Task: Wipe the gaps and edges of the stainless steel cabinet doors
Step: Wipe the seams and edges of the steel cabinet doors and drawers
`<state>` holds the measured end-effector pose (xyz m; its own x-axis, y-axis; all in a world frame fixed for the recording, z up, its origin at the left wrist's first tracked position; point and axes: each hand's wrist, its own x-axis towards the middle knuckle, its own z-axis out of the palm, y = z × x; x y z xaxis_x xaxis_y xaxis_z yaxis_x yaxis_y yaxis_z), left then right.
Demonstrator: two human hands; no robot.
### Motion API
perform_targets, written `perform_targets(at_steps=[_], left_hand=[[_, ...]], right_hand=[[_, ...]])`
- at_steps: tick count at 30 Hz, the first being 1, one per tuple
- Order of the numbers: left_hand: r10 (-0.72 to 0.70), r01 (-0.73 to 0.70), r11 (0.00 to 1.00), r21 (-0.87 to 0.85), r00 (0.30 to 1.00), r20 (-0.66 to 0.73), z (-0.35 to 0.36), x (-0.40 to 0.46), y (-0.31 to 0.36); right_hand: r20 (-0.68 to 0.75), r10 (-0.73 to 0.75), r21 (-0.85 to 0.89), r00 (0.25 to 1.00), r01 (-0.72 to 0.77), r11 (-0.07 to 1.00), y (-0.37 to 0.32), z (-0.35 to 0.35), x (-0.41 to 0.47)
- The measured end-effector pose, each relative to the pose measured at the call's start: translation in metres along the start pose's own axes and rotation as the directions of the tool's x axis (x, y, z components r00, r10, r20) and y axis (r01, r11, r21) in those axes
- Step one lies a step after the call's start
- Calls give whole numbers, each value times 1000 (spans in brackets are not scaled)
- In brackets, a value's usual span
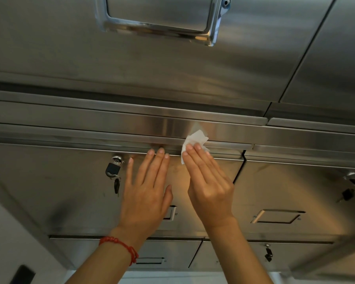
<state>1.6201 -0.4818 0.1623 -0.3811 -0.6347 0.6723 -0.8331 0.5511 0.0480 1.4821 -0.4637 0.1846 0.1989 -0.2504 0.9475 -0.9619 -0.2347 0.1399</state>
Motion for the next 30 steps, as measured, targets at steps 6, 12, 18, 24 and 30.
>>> perform_targets(at_steps=[6,12,18,24,30], left_hand=[[-9,9,1000,20,1000,-13,4,-1,0],[-1,1,1000,30,1000,-13,3,-1,-1],[-15,15,1000,5,1000,-20,-8,-8,-3],[-10,10,1000,17,1000,-4,-17,-18,-17],[-19,19,999,-30,1000,1,-29,-29,-40]], right_hand=[[2,-22,55,1000,21,998,-5,7,0],[25,-39,80,999,37,996,-1,6,-1],[21,-28,101,999,26,995,-5,4,1],[16,-37,95,999,35,995,-21,4,2],[36,-13,80,999,10,997,-47,4,10]])
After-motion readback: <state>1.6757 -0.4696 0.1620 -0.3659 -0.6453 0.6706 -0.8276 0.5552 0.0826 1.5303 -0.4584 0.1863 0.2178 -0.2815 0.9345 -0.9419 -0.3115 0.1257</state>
